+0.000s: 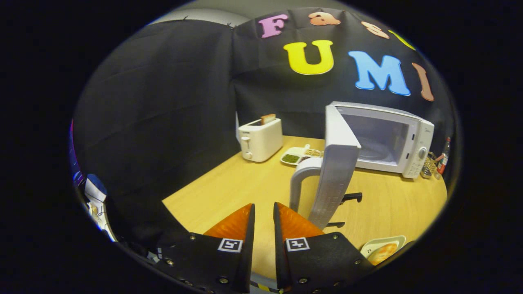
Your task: Open the microwave, put the food inside, and close the microwave door.
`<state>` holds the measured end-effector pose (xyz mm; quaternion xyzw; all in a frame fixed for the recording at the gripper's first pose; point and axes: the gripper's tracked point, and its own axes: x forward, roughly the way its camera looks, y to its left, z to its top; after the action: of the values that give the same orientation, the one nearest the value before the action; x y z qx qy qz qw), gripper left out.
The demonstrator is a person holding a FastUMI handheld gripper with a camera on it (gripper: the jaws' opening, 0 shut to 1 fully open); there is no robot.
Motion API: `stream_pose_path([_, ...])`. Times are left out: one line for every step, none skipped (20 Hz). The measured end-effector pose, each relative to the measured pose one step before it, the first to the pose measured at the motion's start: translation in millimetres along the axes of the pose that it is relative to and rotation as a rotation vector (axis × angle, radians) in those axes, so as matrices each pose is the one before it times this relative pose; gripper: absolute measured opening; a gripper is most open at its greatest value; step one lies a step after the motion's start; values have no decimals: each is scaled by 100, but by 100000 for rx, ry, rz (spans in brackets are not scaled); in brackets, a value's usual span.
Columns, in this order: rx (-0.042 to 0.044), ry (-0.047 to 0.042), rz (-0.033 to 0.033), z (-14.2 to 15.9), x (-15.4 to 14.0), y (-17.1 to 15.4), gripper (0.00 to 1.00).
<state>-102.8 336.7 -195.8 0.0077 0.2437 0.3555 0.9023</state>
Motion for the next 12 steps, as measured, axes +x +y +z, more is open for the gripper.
stream_pose_path([-1144, -2636, 3120, 827, -1003, 647, 30])
stream_pose_path([-774, -2412, 1661, 723, -1059, 323, 53])
stream_pose_path([-682, -2836, 1408, 793, -1015, 307, 64])
stream_pose_path([-873, -2454, 758, 871, -862, 197, 85])
stream_pose_path([-1403, -2331, -905, 1058, -921, -330, 93])
stream_pose_path([-1330, -2342, -1715, 892, -447, -666, 97])
stream_pose_path([-747, -2339, -1938, 988, -772, -708, 97])
stream_pose_path([7, -2501, -2549, 800, -642, -860, 97])
stream_pose_path([236, -2077, -2717, 716, -672, -1231, 97])
stream_pose_path([230, -1453, -3079, 337, -342, -1383, 97])
stream_pose_path([253, -453, -2801, 218, -433, -1381, 97])
stream_pose_path([350, 12, -3004, -20, -252, -1426, 97])
